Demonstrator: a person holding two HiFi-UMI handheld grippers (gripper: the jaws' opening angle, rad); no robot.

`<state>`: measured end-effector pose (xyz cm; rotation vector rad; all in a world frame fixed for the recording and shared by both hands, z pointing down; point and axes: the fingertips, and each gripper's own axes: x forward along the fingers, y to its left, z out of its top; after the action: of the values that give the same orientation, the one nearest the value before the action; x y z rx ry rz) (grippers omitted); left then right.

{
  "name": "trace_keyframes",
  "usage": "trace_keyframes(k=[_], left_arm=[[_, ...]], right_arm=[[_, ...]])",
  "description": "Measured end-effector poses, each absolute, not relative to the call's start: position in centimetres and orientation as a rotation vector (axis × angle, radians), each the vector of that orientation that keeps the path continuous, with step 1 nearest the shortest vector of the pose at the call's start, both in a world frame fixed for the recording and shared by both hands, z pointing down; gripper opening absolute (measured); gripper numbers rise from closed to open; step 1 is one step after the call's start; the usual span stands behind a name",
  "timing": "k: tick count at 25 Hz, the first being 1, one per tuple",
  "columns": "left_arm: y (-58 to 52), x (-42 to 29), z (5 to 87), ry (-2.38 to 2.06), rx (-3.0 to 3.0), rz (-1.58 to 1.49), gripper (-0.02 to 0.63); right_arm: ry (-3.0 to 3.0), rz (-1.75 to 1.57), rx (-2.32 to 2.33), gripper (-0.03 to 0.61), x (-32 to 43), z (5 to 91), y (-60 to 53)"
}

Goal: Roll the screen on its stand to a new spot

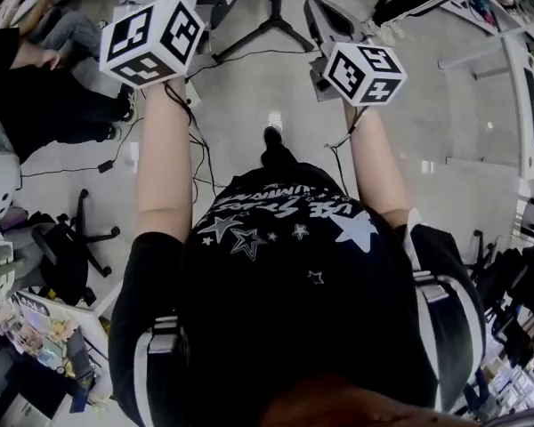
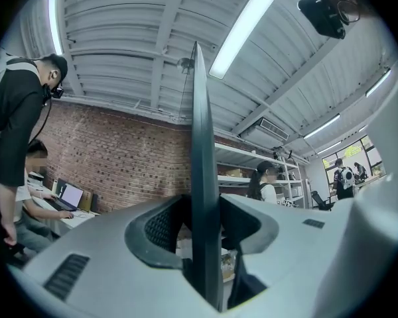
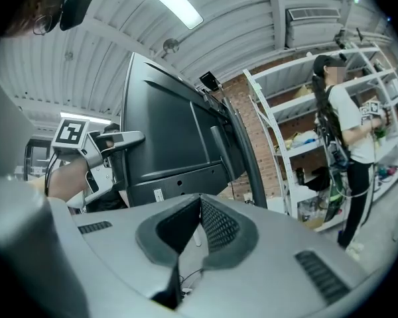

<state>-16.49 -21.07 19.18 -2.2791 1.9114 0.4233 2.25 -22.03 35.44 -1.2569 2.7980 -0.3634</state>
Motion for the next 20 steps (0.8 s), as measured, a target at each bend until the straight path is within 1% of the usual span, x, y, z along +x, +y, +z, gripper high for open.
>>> trace_keyframes(k=[7,8,10,11,20], left_arm=[[-20.0,-15.3,19.1,1.868,-2.257,0.27,0.198],[-19.5,-15.4,19.3,1.872,-2.246,0.272,0.211],[-18.2,-15.8,19.8,1.883,-2.254,0.3,0.266],[-17.6,-16.0,20.0,1.89,-2.261,0.31,0.275],[-11.0,-15.3,23.8,1.915,-2.324,0.316,0.278]], right_arm=[[2.784,-0.316,-1.264,0.008,2.6,33.9,-19.0],[2.786,-0.313,-1.261,0.008,2.6,33.8,-18.4],[2.794,-0.3,-1.256,0.008,2.5,33.6,-17.3],[2.798,-0.294,-1.255,0.008,2.5,33.6,-16.6],[2.862,-0.345,-1.284,0.008,3.4,36.6,-10.8]])
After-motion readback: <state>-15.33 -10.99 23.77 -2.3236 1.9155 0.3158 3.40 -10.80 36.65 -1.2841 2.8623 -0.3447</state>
